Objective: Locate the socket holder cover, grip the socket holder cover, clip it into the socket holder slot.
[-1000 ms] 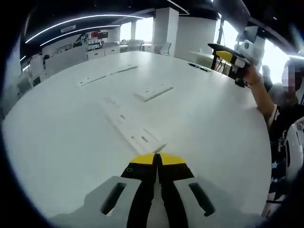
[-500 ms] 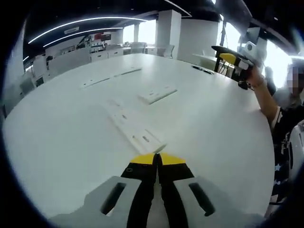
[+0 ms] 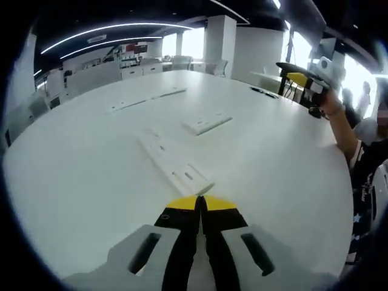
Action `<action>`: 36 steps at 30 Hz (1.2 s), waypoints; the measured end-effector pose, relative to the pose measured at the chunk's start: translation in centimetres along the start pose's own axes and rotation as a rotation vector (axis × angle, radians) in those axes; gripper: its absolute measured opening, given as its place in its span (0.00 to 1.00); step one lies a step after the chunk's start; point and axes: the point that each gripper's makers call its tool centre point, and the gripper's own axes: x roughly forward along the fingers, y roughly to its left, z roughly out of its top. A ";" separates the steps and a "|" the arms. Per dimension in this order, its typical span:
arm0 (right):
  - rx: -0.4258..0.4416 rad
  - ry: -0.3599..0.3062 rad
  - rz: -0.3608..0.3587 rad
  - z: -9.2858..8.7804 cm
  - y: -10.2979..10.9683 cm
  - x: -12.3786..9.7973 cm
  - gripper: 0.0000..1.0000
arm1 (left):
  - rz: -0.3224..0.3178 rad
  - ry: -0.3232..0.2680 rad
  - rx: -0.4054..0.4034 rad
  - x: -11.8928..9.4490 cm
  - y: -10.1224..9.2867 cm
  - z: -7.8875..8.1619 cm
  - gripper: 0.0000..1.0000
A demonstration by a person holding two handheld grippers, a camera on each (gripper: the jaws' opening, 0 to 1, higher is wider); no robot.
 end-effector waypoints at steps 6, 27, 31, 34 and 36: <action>-0.003 0.005 0.002 -0.1 0.1 0.0 0.48 | 0.003 -0.004 -0.002 0.0 0.1 0.0 0.03; -0.003 -0.004 0.005 0.3 0.1 -0.2 0.48 | 0.021 -0.022 0.016 -0.6 0.5 1.3 0.03; 0.000 -0.012 0.005 0.5 0.1 -0.3 0.48 | 0.041 -0.017 0.015 -1.1 1.1 2.4 0.03; 0.001 -0.015 0.006 0.6 0.1 -0.3 0.48 | 0.030 -0.013 0.003 -1.6 1.3 3.8 0.03; 0.001 -0.016 0.006 0.6 0.1 -0.3 0.48 | 0.016 -0.007 -0.003 -1.8 1.2 4.4 0.03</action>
